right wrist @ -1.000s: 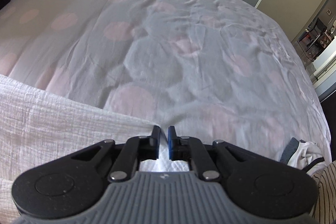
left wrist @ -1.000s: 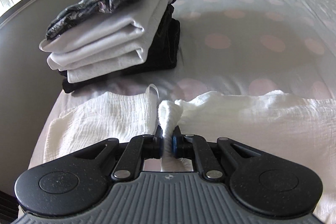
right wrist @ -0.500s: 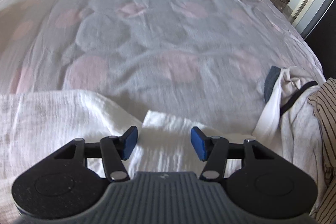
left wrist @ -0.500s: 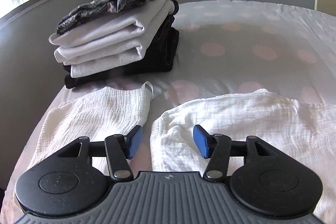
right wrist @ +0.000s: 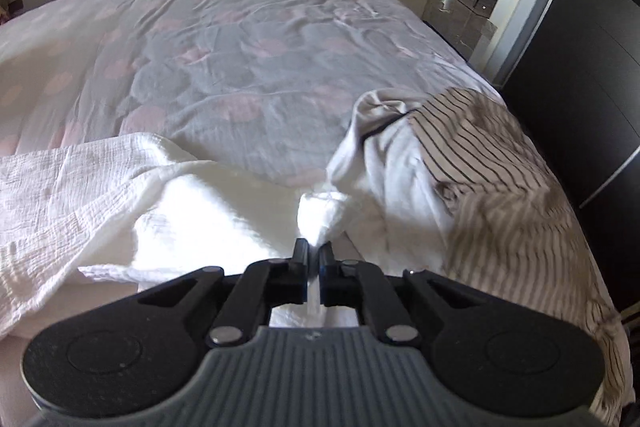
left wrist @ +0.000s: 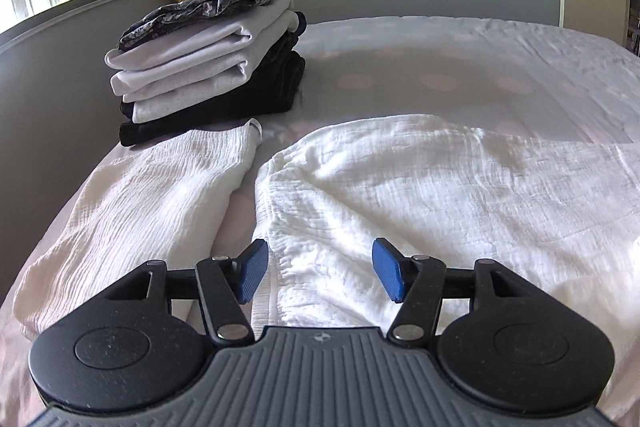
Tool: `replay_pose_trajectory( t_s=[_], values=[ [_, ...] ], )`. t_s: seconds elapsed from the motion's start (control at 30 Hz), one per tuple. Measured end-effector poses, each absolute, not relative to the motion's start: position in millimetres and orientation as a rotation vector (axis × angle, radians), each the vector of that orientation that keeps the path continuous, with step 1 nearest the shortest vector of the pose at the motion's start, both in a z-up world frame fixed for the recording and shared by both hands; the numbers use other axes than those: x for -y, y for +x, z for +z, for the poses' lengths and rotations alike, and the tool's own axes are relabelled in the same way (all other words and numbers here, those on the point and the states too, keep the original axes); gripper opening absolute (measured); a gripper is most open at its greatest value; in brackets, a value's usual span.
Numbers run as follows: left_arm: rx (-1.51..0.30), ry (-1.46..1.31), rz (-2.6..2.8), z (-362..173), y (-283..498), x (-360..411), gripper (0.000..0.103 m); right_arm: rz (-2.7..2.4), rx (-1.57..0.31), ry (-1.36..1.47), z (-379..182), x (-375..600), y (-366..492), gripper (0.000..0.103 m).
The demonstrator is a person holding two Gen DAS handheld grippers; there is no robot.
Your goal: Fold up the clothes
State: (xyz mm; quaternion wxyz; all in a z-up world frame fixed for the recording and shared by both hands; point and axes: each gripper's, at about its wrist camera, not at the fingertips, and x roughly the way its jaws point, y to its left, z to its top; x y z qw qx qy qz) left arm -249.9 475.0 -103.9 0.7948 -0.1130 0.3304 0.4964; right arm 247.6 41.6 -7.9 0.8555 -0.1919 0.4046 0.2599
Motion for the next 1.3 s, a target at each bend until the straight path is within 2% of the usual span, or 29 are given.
replay_pose_trajectory(
  t_s=[0.13,0.43,0.47,0.57,0.7,0.83,0.9,1.03,1.17,1.3],
  values=[
    [-0.640,-0.322,1.104,-93.7,-267.7,-477.0,0.068,0.513,-0.910,-0.324,-7.4,29.4,215.6,0.006],
    [-0.704,-0.329,1.088,-99.4,-269.3,-472.2,0.069,0.440,-1.147,-0.277,-94.4,110.9,175.0,0.007],
    [-0.710,-0.332,1.094,-100.2,-269.7,-472.8,0.068,0.443,-1.151,-0.272,-95.5,112.6,174.5,0.010],
    [-0.728,-0.338,1.102,-103.4,-269.4,-475.0,0.068,0.452,-1.091,-0.247,-80.7,113.4,175.5,0.034],
    [-0.745,-0.341,1.094,-109.2,-264.4,-479.2,0.069,0.508,-0.986,-0.237,-51.1,96.2,190.1,0.036],
    [-0.760,-0.341,1.106,-114.2,-261.7,-483.4,0.069,0.569,-0.943,-0.221,-46.9,61.6,218.4,0.040],
    [-0.769,-0.343,1.114,-116.8,-261.3,-486.2,0.069,0.586,-0.944,-0.210,-53.7,41.0,234.4,0.045],
    [-0.791,-0.347,1.139,-124.6,-260.1,-494.7,0.069,0.604,-0.962,-0.170,-74.2,-3.1,273.3,0.046],
    [-0.785,-0.294,1.228,-130.6,-256.7,-507.0,0.068,0.576,-0.987,-0.135,-100.4,-40.5,315.4,0.062],
    [-0.759,-0.304,1.300,-134.2,-255.7,-529.4,0.068,0.525,-1.013,-0.124,-127.5,-67.4,355.1,0.062]
  ],
)
